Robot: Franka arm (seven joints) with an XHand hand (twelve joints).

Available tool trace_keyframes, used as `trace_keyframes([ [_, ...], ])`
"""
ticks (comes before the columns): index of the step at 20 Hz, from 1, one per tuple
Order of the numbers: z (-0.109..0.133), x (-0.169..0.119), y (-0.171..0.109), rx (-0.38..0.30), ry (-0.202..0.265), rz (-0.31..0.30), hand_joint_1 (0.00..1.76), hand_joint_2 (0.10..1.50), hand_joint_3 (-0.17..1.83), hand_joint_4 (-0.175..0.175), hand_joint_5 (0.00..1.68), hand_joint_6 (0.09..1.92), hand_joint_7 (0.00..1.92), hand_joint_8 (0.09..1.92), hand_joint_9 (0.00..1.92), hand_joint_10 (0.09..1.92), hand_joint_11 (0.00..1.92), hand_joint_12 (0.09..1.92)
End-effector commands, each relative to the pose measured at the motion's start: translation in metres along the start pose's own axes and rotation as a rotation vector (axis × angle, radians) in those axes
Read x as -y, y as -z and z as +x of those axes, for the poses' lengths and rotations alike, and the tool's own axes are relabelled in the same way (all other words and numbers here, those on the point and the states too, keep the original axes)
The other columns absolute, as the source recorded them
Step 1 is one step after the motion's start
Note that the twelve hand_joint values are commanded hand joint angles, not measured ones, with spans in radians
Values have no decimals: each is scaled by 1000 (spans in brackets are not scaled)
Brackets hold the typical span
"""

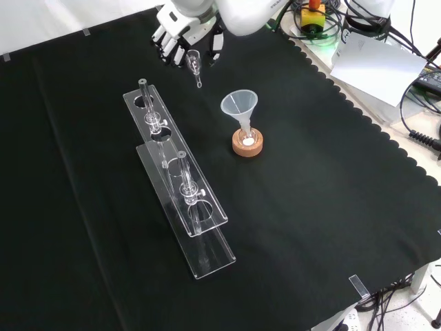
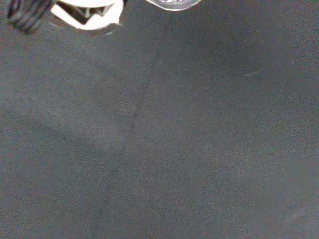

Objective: Put the weighing funnel back on the table.

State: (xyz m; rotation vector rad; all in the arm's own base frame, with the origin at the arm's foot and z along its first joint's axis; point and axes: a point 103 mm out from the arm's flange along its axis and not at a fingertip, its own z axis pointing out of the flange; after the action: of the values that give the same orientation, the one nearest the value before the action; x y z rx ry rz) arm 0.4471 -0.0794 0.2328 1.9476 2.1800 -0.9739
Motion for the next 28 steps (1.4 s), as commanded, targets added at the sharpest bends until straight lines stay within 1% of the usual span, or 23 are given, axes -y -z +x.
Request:
trace_keyframes([
  [1,-4,-28,-10,-23,19,-17,1093,661,759,175,1145,942,575,618,744,531,398,1293],
  [5,-8,-36,-15,-33,15,-8,1096,656,760,175,1154,928,663,607,830,506,492,1251],
  [10,-13,-46,-21,-43,11,-2,1097,654,761,175,1157,922,684,607,851,500,514,1245],
  [12,-12,-47,-21,-34,5,4,1098,653,761,175,1159,920,686,608,854,499,517,1243],
  [14,-14,-48,-25,-49,-4,15,1098,653,761,175,1159,919,687,608,856,498,520,1242],
  [18,-21,-53,-41,-83,-3,25,1099,652,762,175,1161,916,689,608,858,496,523,1240],
  [28,-30,-61,-64,-122,-10,50,1100,649,764,175,1164,911,690,610,862,491,528,1234],
])
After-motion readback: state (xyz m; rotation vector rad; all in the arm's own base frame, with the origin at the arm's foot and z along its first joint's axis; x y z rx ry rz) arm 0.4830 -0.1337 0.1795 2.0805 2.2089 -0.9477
